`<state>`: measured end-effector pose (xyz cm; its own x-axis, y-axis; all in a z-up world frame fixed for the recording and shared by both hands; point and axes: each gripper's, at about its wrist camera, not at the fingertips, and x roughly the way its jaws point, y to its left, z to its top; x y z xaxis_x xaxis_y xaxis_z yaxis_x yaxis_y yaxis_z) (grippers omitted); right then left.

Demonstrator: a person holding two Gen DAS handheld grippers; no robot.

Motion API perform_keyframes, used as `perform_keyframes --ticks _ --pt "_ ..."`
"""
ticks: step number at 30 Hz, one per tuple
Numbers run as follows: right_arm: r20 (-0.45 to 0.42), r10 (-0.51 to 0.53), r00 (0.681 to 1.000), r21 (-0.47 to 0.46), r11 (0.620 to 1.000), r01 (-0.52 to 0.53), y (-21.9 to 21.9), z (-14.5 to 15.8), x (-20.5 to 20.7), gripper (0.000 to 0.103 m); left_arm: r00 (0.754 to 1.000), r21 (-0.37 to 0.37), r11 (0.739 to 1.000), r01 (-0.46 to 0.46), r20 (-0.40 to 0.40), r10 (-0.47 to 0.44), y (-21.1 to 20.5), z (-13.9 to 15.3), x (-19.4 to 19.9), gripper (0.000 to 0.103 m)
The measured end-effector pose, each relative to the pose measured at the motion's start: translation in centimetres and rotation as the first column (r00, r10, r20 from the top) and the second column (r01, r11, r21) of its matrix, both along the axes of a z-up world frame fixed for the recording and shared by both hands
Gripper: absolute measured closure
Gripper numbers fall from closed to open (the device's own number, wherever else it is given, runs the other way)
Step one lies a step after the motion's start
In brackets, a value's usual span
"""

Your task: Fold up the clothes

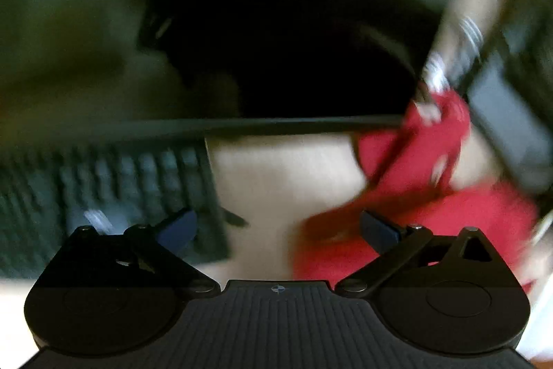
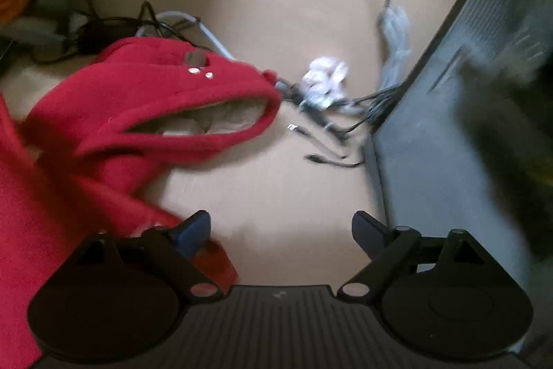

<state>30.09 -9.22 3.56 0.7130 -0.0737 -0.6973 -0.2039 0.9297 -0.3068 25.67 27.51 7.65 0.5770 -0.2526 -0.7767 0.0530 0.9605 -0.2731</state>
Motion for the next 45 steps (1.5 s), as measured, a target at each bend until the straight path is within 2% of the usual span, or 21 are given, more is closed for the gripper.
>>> perform_keyframes --ticks 2,4,8,10,13,15,18,19,21,23,25,26,27,28,30,32,33,35,39,42,45 --pt "0.011 0.042 0.999 0.065 0.997 -0.043 -0.1 0.9 0.7 0.013 0.996 -0.082 0.996 0.033 0.084 -0.026 0.2 1.5 -1.1 0.0" --pt "0.104 0.052 0.993 0.106 0.992 -0.063 -1.0 3.0 -1.3 0.013 0.989 -0.141 0.989 0.053 0.148 -0.032 0.6 3.2 -3.3 0.0" --pt "0.265 0.081 0.961 0.228 0.963 -0.144 -2.7 7.2 -6.2 0.013 0.963 -0.161 0.979 0.126 0.256 -0.082 0.6 5.2 -7.8 0.0" --pt "0.276 0.12 0.954 0.26 0.946 -0.194 -3.0 7.7 -8.5 0.02 0.964 -0.152 0.975 0.161 0.237 -0.122 0.1 4.1 -8.6 0.0" --pt "0.191 0.211 0.959 0.228 0.94 -0.252 -1.3 5.5 -10.0 0.024 0.981 -0.053 0.99 0.134 0.146 -0.125 -1.8 0.4 -8.5 0.0" --pt "0.128 0.187 0.974 0.187 0.96 -0.209 -0.3 2.7 -8.6 0.024 0.989 0.044 0.994 0.099 0.108 -0.103 -3.2 -1.4 -7.0 0.0" --pt "0.065 -0.059 0.996 0.06 0.997 0.055 -1.5 -2.0 -4.2 0.028 0.993 0.289 0.957 -0.026 0.116 -0.008 -5.1 -3.0 -4.3 0.0" --pt "0.031 -0.131 0.991 0.146 0.981 0.125 -3.0 -1.9 -3.7 0.03 0.992 0.31 0.948 -0.064 0.126 0.026 -4.8 -2.8 -3.9 0.0" --pt "0.018 -0.121 0.992 0.401 0.91 0.104 -5.7 -0.4 -5.3 0.03 0.987 0.2 0.976 -0.082 0.154 0.051 -3.5 -1.6 -4.7 0.0" --pt "-0.004 -0.094 0.996 0.59 0.804 0.079 -7.4 0.3 -6.3 0.023 0.989 -0.022 1.0 -0.016 0.144 0.019 -1.8 -0.9 -5.7 0.0" --pt "-0.033 -0.05 0.998 0.717 0.695 0.059 -8.1 0.0 -6.7 0.022 0.995 -0.195 0.981 0.023 0.1 -0.003 -1.1 -2.0 -5.9 0.0" --pt "-0.048 -0.041 0.998 0.725 0.686 0.063 -7.7 -0.7 -6.3 0.022 0.997 -0.25 0.968 0.023 0.079 -0.003 -0.9 -2.8 -6.0 0.0" --pt "-0.073 -0.035 0.997 0.714 0.696 0.077 -7.2 -1.5 -5.8 0.026 0.998 -0.251 0.968 0.011 0.056 0.003 -1.3 -3.5 -5.8 0.0" --pt "-0.099 -0.03 0.995 0.701 0.707 0.091 -6.6 -2.4 -5.4 0.046 0.999 -0.235 0.972 -0.005 0.033 0.013 -1.9 -4.3 -5.5 0.0" --pt "-0.1 -0.01 0.995 0.698 0.712 0.077 -5.8 -2.8 -5.8 0.058 0.999 -0.204 0.978 -0.041 0.016 0.045 -3.1 -5.3 -5.4 0.007" --pt "-0.063 -0.006 0.998 0.68 0.731 0.047 -5.7 -2.0 -6.2 0.083 0.997 -0.2 0.978 -0.051 0.042 0.061 -3.9 -4.7 -5.6 0.042" --pt "-0.045 -0.016 0.999 0.673 0.739 0.042 -5.8 -1.2 -6.4 0.092 0.996 -0.199 0.978 -0.054 0.06 0.067 -4.3 -4.2 -5.7 0.046" --pt "0.016 -0.017 1.0 0.652 0.759 0.003 -6.0 1.0 -6.7 0.092 0.991 -0.195 0.98 -0.034 0.121 0.059 -5.1 -2.6 -5.7 0.068" --pt "0.097 -0.023 0.995 0.517 0.856 -0.031 -5.7 2.0 -4.1 0.092 0.971 -0.144 0.989 -0.021 0.233 0.054 -5.7 -0.1 -3.7 0.071" --pt "0.067 -0.059 0.996 0.384 0.923 0.029 -5.9 -1.4 -1.1 0.091 0.977 0.021 0.996 -0.09 0.193 0.085 -6.3 -2.2 -1.2 0.07" --pt "0.035 -0.065 0.997 0.366 0.929 0.048 -6.1 -3.4 0.0 0.089 0.989 0.132 0.983 -0.125 0.098 0.113 -6.5 -5.0 -0.5 0.071"
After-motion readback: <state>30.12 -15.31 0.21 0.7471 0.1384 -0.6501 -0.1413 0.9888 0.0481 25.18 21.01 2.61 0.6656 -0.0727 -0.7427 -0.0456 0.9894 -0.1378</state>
